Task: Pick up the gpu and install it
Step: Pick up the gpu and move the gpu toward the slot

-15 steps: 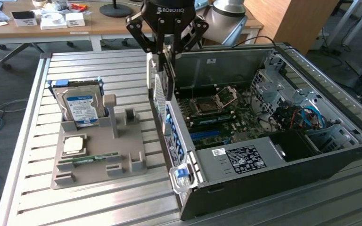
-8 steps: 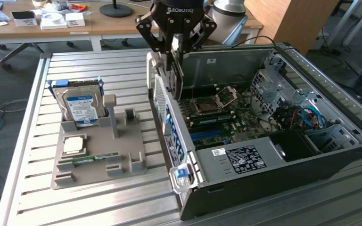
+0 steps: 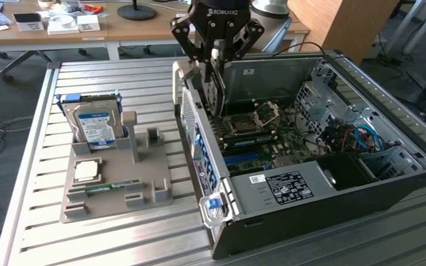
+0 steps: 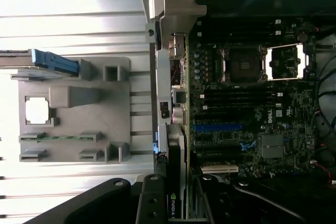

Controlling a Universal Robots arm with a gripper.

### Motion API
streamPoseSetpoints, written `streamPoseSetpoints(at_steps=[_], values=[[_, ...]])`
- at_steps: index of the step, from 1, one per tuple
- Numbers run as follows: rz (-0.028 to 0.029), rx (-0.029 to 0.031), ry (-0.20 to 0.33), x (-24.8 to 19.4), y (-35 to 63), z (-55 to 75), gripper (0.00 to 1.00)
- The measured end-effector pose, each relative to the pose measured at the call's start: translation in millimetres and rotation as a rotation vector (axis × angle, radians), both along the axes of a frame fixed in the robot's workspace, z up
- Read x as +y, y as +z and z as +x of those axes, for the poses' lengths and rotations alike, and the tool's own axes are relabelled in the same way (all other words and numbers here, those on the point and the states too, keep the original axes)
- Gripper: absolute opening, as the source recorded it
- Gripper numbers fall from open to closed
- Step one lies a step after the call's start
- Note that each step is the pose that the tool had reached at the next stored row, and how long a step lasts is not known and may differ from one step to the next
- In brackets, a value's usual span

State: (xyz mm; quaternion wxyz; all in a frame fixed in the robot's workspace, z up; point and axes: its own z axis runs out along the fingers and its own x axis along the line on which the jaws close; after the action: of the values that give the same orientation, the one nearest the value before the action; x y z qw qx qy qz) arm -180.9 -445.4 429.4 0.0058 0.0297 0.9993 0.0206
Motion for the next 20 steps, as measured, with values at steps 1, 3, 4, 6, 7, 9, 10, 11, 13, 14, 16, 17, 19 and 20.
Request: streamPoseSetpoints(at_steps=[1, 3, 4, 6, 7, 9, 10, 11, 13, 14, 16, 17, 19, 20], values=[[0.0000, 0.0000, 0.000, 0.1, 0.0, 1.8, 0.27], [0.0000, 0.0000, 0.000, 0.2, 0.0, 5.0, 0.27], [0.0000, 0.0000, 0.000, 0.3, 0.0, 6.6, 0.27], [0.0000, 0.0000, 0.000, 0.4, 0.0, 9.7, 0.27], [0.0000, 0.0000, 0.000, 0.5, -0.1, 11.3, 0.27], [0.0001, -0.0001, 0.000, 0.6, -0.1, 13.8, 0.27], [0.0000, 0.0000, 0.000, 0.7, -0.1, 14.9, 0.27], [0.0000, 0.0000, 0.000, 0.8, -0.1, 15.9, 0.27], [0.0000, 0.0000, 0.000, 1.0, -0.1, 18.1, 0.27], [0.0000, -0.0001, 0.000, 1.0, -0.1, 19.2, 0.27], [0.0001, -0.0001, 0.000, 1.3, -0.1, 21.2, 0.27], [0.0000, -0.0001, 0.000, 1.3, -0.1, 22.2, 0.27], [0.0000, -0.0001, 0.000, 1.5, -0.1, 24.1, 0.27], [0.0000, 0.0000, 0.000, 1.6, -0.1, 24.9, 0.27]])
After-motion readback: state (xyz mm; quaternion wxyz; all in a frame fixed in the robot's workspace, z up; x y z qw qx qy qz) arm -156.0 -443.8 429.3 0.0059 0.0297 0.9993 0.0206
